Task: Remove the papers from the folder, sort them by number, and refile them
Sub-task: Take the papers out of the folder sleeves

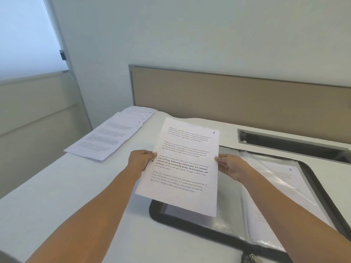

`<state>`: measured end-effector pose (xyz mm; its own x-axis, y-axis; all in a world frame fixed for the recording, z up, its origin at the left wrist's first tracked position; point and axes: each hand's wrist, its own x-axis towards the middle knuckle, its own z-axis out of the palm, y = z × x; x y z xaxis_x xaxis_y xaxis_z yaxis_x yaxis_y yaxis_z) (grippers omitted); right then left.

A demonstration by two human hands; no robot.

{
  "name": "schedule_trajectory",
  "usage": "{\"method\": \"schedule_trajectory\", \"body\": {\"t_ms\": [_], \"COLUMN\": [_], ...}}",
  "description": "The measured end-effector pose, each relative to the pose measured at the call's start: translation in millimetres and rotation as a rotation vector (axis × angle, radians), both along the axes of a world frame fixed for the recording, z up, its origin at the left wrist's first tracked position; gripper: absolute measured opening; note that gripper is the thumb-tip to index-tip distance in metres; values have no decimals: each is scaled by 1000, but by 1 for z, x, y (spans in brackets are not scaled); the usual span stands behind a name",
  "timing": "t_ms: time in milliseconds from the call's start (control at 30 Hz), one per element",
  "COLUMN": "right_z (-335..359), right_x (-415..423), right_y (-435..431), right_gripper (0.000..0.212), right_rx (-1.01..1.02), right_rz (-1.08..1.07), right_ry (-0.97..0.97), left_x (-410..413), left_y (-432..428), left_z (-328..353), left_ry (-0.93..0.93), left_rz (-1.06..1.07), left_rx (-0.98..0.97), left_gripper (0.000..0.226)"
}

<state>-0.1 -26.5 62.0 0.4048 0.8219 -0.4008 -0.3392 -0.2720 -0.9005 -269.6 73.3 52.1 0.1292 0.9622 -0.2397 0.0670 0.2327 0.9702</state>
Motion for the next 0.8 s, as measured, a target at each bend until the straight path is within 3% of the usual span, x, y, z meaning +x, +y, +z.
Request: {"method": "schedule_trajectory", "body": {"t_ms": [467, 800], "right_z": [-23, -47], "right_x": [-188, -273], "right_y": [171, 255], "right_gripper": [19, 20], "right_rx": [-24, -143], "right_rz": [40, 43], "right_ry": [36, -220], "left_x": [-191, -274], "left_y": [166, 271], "left_z": [-7, -31], "left_ry": [245, 482], "left_rz": [-5, -16], "left_rx": [-6, 10], "left_gripper": [14, 5]}}
